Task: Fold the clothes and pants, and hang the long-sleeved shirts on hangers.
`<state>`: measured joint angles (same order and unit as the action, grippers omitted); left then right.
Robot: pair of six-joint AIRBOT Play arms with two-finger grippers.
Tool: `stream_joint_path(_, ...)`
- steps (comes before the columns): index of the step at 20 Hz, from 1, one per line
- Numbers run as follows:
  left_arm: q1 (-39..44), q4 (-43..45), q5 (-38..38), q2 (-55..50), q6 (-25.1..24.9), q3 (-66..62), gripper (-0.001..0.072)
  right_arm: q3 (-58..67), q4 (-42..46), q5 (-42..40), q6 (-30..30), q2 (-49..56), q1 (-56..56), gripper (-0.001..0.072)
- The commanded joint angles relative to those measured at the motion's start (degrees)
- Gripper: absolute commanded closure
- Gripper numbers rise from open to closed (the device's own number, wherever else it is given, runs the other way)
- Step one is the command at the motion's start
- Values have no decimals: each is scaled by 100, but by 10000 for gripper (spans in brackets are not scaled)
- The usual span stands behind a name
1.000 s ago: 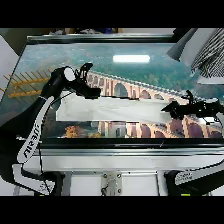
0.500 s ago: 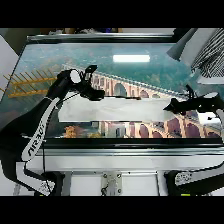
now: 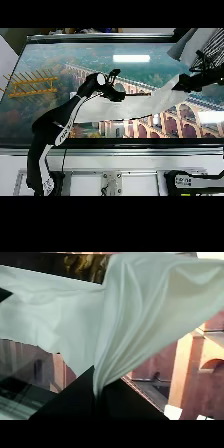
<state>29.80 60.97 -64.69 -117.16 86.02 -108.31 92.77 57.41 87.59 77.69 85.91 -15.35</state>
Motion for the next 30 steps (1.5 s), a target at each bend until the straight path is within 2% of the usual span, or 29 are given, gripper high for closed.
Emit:
stream_joint_path(1, 328, -105, -175, -697, -11, -828, 699, 850, 313, 433, 385, -66, 669, 706)
stream_joint_path(7, 382, -109, -203, -868, -9, -612, 699, 1687, 507, 442, 647, -66, 1453, 706)
stream_joint_path(16, 177, -103, -284, -638, -15, -831, 699, 1921, 501, 365, 931, -66, 2203, 706)
stream_joint_path(19, -188, -98, -439, -264, -90, -588, 699, 1921, 496, 101, 1152, -63, 2428, 706)
stream_joint_path(23, -837, -96, -984, 28, -271, -894, 698, 1921, 492, -321, 1547, 9, 2892, 706)
stream_joint_path(30, -2273, -98, -1165, 894, -271, -887, 699, 1921, 389, -1303, 2205, 743, 4186, 706)
